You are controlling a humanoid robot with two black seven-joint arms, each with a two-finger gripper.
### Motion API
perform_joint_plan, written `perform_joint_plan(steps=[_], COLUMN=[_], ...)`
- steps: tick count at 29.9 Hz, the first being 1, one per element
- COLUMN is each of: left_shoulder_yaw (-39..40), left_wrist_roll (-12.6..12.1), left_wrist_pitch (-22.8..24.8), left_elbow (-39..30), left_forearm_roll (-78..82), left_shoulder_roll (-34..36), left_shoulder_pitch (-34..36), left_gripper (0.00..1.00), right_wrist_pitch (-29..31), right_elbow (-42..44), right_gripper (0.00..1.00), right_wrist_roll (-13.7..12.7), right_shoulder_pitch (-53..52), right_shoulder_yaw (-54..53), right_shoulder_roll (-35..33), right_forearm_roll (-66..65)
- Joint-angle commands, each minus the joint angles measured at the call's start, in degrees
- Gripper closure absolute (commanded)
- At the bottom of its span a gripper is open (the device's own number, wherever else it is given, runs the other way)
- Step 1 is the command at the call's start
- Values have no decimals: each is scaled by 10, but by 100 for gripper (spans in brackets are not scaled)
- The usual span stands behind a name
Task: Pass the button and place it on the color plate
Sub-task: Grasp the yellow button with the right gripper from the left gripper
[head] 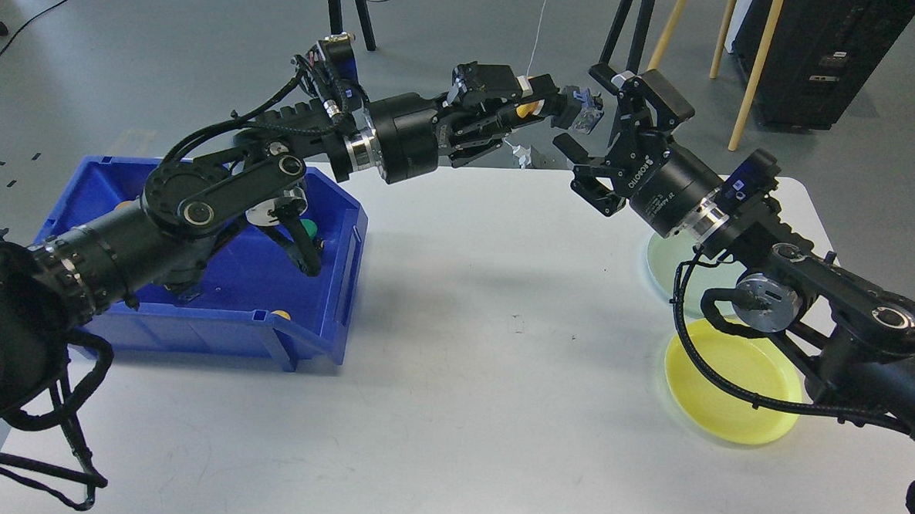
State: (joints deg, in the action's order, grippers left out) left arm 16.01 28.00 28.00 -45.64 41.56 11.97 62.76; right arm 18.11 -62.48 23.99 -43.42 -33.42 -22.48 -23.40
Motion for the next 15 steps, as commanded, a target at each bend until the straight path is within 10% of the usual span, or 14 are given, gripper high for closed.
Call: perform_joint_plan(steps=[1, 7, 15], left_shoulder_yaw=[0, -1, -1], left_wrist_roll=[0, 0, 0], left_wrist_pitch=[0, 0, 0], left_elbow=[0, 0, 1], left_forearm_roll=[0, -8, -12], left_shoulder_roll=[1, 1, 1], left_shoulder_pitch=[-1, -1, -4], left_gripper=[96, 96, 96], right_wrist_pitch=[-1, -4, -19], right_elbow=[-2, -5, -19], right_gripper=[10, 69, 93], right_wrist_roll=[0, -1, -2], right_shoulder_pitch=[-1, 0, 7], right_shoulder_yaw=[0, 0, 0], right_shoulder_roll=[-3, -12, -10], right_forearm_roll=[-1, -5, -8])
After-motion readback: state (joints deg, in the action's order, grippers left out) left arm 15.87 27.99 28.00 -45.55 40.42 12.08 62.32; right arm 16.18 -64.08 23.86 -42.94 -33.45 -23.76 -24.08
